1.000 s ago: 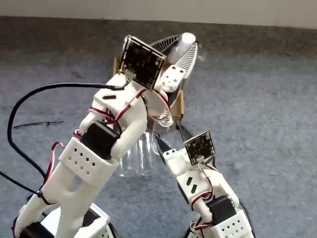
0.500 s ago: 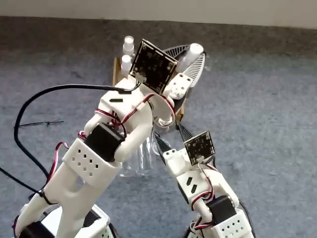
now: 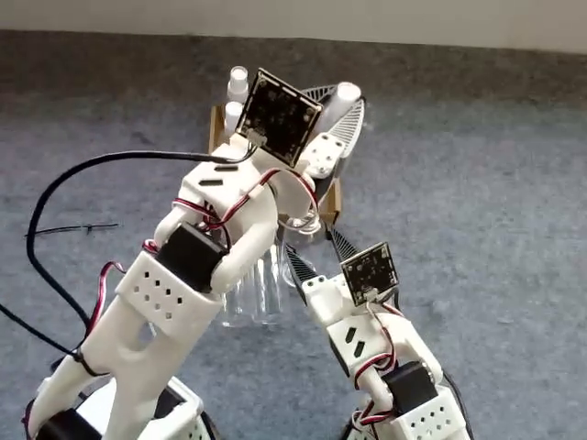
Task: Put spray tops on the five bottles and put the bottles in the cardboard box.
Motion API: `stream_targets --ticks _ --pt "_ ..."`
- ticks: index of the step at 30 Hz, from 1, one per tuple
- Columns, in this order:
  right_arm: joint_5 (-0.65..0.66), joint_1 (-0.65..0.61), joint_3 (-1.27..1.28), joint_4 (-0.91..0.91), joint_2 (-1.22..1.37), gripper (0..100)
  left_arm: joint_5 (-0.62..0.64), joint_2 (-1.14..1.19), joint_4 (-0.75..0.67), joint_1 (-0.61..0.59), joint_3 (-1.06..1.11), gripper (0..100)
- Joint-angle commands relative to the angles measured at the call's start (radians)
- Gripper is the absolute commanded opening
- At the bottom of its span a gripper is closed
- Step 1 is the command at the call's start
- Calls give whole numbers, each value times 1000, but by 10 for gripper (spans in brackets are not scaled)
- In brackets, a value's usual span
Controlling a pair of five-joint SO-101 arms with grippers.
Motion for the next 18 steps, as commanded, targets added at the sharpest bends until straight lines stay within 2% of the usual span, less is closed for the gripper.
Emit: stream_targets --ticks 1,7,18 --pt "9 -5 -16 4 10 4 6 -1 0 -15 -105 4" --pt "9 -5 -16 4 10 4 6 1 2 36 -104 4" --pt "9 -5 -16 4 8 4 5 2 -6 44 -48 4"
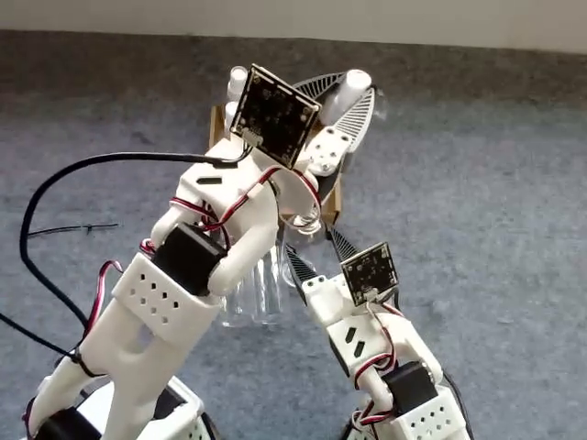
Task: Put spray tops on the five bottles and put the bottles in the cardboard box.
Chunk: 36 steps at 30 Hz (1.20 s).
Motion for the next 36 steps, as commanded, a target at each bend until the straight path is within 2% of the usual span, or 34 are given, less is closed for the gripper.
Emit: stream_targets --ticks 1,5,17,22,28,36 --pt "9 -5 -16 4 8 4 5 -2 -20 18 24 4" --pt "9 -5 -16 4 8 4 5 -2 -92 16 73 4" --pt "9 -5 -16 4 8 4 3 -1 -98 22 65 4" --pt "9 -5 -16 4 8 4 3 30 -141 22 62 4" --pt "9 -4 -16 4 7 4 5 102 -140 24 50 4" --pt "9 -2 -18 4 10 4 5 31 -104 18 88 4"
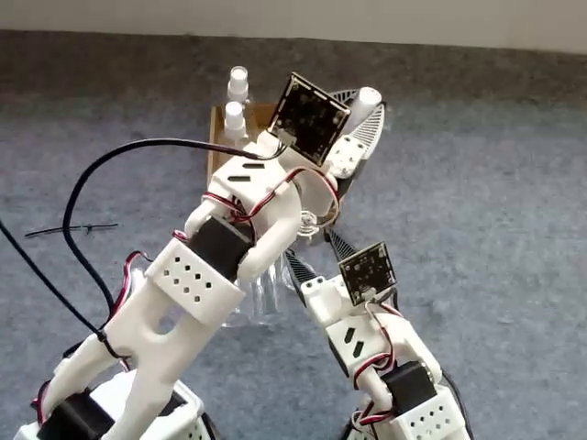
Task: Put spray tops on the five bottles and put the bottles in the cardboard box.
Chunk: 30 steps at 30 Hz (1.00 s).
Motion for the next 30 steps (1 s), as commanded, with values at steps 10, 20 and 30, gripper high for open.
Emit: stream_targets --ticks 10,20,30 --pt "6 36 -19 -1 2 4 5 -297 141 5 143 4" --pt "3 38 -19 -1 1 4 -126 -325 413 7 157 4" --pt "2 39 -19 -1 -4 4 -164 -323 454 7 232 5"
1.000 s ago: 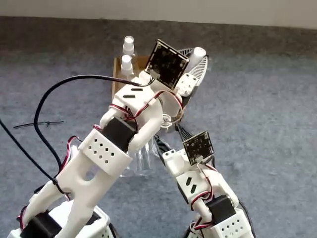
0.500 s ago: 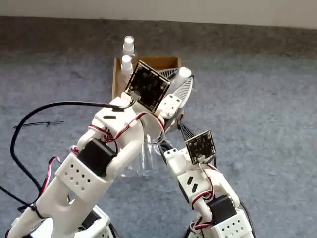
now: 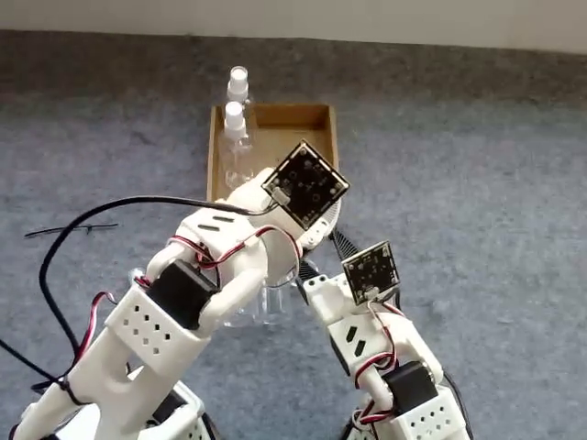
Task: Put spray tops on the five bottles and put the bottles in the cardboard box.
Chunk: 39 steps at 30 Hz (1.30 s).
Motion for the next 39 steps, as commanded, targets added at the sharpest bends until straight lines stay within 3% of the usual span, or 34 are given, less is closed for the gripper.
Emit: stream_targets --ticks 1,5,9,14,21,29,39 --pt "2 16 -19 -1 -2 4 -9 -24 9 -2 42 5" --pt "2 16 -19 -1 -2 4 -9 -24 9 -2 79 14" --pt "2 16 -19 -1 -2 4 -9 -25 14 -12 79 105" --pt "2 16 -19 -1 -2 4 -8 -33 12 -74 68 105" --pt "2 16 -19 -1 -2 4 -8 -25 69 -74 -48 176" --pt "3 16 -19 -2 -2 4 -6 -24 144 -82 -217 178" --pt "5 16 -19 -2 -2 4 -9 139 147 -85 -216 178"
